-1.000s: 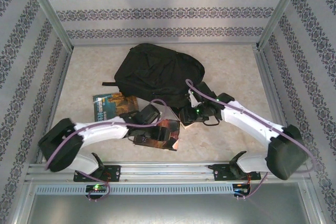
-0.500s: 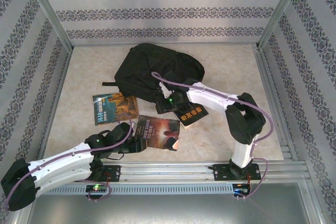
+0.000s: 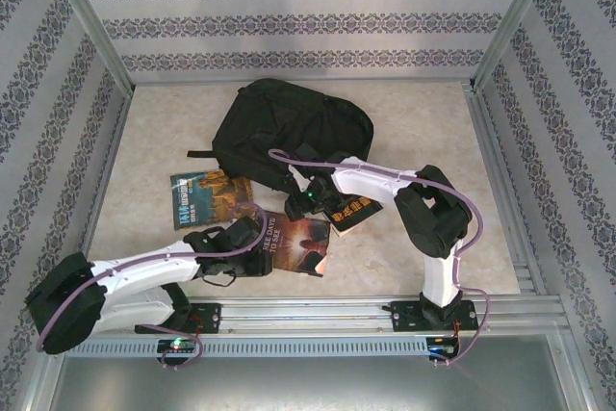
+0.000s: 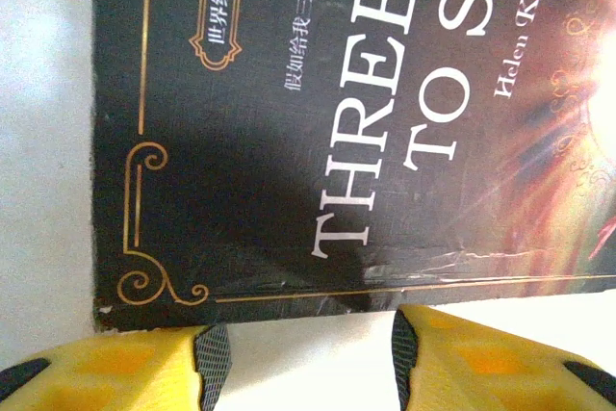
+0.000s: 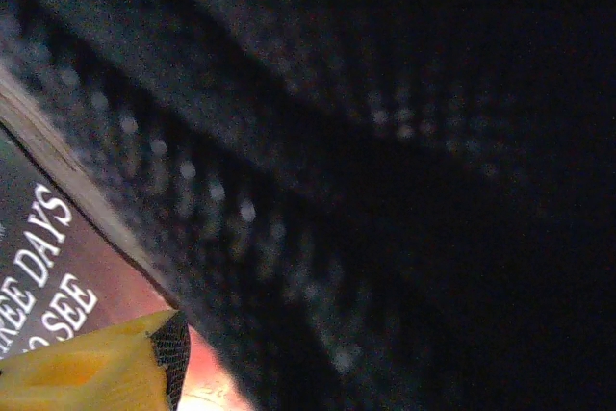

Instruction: Pack the student bag

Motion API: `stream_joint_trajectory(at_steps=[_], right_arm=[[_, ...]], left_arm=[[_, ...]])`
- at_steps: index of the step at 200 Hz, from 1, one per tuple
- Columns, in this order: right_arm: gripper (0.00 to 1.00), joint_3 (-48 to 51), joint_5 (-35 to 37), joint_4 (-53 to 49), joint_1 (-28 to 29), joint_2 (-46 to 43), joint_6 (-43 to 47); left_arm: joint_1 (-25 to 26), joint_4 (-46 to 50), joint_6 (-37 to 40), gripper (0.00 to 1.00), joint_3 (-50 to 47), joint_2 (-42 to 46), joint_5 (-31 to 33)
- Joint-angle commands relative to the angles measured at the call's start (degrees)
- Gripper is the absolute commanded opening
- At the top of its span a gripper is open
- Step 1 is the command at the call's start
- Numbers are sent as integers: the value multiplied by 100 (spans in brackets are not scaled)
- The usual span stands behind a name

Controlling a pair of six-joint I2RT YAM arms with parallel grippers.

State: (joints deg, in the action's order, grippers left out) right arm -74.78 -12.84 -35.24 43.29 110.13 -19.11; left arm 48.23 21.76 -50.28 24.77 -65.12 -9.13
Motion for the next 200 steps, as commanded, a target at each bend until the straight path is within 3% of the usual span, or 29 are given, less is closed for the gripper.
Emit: stream_joint_trajectory(at_steps=[1, 53, 100, 157, 200], right_arm=[[69, 297, 174, -255, 67, -12, 83], [69, 798, 302, 18, 143, -377, 144], [69, 1142, 572, 361, 252, -832, 215], [70, 1570, 1543, 985, 260, -1662, 250], [64, 1350, 1010, 1063, 145, -1447, 281]], left_arm=[[-284, -1358, 509, 52, 78, -478, 508], [-917, -1380, 626, 51, 224, -741, 506], [-1143, -1325, 774, 53, 448, -809, 521], [-1462, -1257, 838, 60, 636, -697, 605], [-1926, -366, 1273, 60, 883, -553, 916]])
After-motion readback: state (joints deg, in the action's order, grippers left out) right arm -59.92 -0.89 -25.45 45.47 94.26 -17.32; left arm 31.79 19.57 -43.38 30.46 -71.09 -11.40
